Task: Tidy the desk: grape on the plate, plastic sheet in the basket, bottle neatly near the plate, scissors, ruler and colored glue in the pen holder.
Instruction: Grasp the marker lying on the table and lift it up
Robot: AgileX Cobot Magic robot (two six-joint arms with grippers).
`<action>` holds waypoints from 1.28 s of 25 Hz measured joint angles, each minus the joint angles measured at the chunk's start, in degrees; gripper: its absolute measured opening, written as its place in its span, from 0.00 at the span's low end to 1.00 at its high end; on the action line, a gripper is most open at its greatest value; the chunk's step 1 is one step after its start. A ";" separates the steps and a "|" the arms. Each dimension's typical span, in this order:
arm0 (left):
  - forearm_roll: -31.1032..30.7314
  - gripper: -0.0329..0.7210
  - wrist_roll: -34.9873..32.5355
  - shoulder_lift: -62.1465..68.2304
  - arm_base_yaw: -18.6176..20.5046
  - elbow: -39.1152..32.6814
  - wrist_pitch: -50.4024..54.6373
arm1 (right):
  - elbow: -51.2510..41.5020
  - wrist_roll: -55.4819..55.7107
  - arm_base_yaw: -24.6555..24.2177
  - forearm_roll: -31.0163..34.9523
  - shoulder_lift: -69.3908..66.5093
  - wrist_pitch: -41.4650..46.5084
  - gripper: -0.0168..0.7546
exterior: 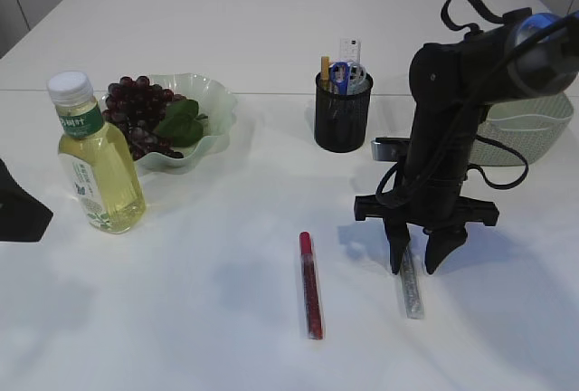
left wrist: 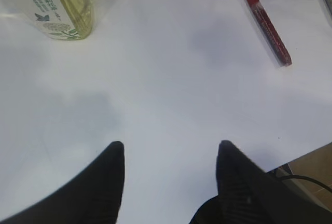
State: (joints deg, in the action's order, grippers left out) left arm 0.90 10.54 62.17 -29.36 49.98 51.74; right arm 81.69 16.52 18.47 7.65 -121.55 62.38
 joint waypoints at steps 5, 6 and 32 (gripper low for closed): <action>0.00 0.60 0.00 0.00 0.00 0.00 0.00 | 0.00 0.00 0.00 0.00 0.00 -0.08 0.49; 0.00 0.60 0.00 0.00 0.00 0.00 0.00 | 0.00 0.00 0.00 0.00 0.00 -0.08 0.49; 0.00 0.59 0.00 0.00 -0.96 0.00 -1.45 | 0.00 0.00 0.00 0.47 -1.05 0.17 0.49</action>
State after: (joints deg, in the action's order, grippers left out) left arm 0.90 10.54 62.17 -30.32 49.98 50.30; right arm 81.69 16.52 18.47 8.13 -122.60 62.54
